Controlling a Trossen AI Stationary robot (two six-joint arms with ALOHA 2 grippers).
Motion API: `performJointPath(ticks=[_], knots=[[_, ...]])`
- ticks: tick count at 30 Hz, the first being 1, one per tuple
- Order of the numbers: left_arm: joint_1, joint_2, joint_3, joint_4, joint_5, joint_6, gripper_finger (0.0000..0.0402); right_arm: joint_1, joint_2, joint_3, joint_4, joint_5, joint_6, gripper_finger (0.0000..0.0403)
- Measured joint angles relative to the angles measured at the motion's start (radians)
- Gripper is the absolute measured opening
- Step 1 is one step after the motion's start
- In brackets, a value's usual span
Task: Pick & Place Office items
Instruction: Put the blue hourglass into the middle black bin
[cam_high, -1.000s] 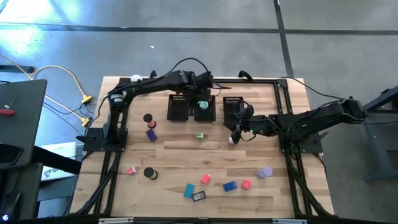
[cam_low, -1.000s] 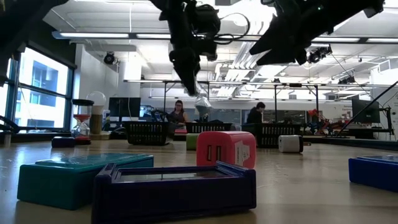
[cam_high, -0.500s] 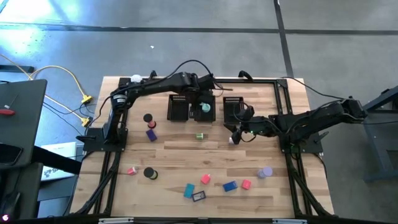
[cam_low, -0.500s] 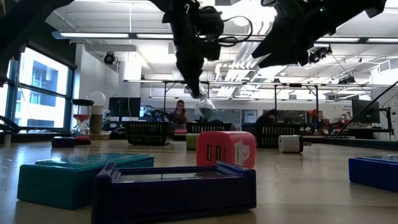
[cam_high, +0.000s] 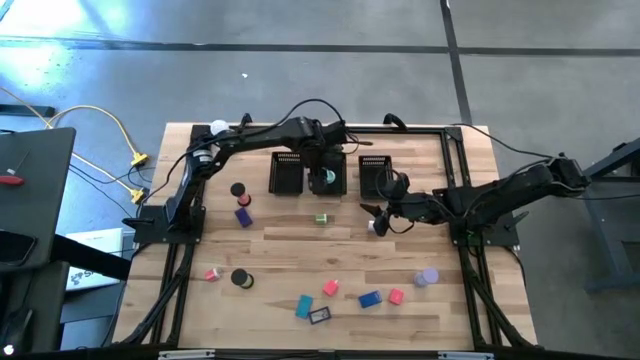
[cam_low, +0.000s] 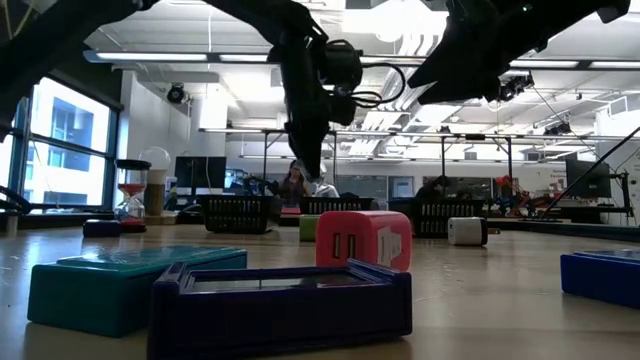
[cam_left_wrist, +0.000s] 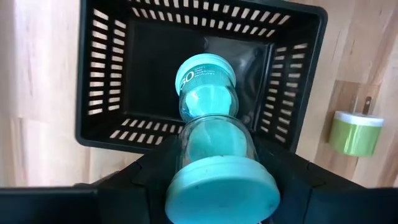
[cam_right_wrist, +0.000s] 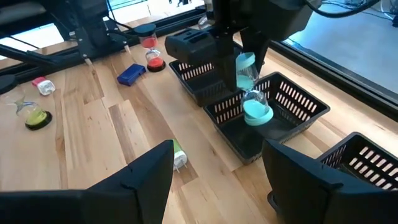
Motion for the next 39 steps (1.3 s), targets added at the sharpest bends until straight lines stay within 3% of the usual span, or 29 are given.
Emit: performJointPath(ticks=[39], knots=[[0.011, 0.045, -0.001, 0.003, 0.003, -0.010, 0.0189, 0.000, 0.000, 0.000, -0.022, 0.000, -0.001, 0.0234]])
